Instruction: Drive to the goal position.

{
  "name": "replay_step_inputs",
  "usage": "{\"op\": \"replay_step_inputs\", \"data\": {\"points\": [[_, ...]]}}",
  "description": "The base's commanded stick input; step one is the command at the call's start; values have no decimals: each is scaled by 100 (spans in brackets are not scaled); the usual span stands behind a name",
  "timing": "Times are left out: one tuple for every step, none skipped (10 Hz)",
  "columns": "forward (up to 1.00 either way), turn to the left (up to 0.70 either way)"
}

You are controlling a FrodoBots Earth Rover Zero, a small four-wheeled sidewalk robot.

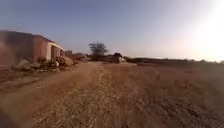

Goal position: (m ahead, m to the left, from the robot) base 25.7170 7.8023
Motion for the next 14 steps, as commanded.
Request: {"op": "replay_step_inputs", "data": {"points": [[70, 0], [70, 0], [70, 0], [70, 0], [70, 0], [70, 0], [70, 0], [70, 0], [70, 0], [70, 0], [70, 0], [70, 0], [70, 0], [70, 0]]}}
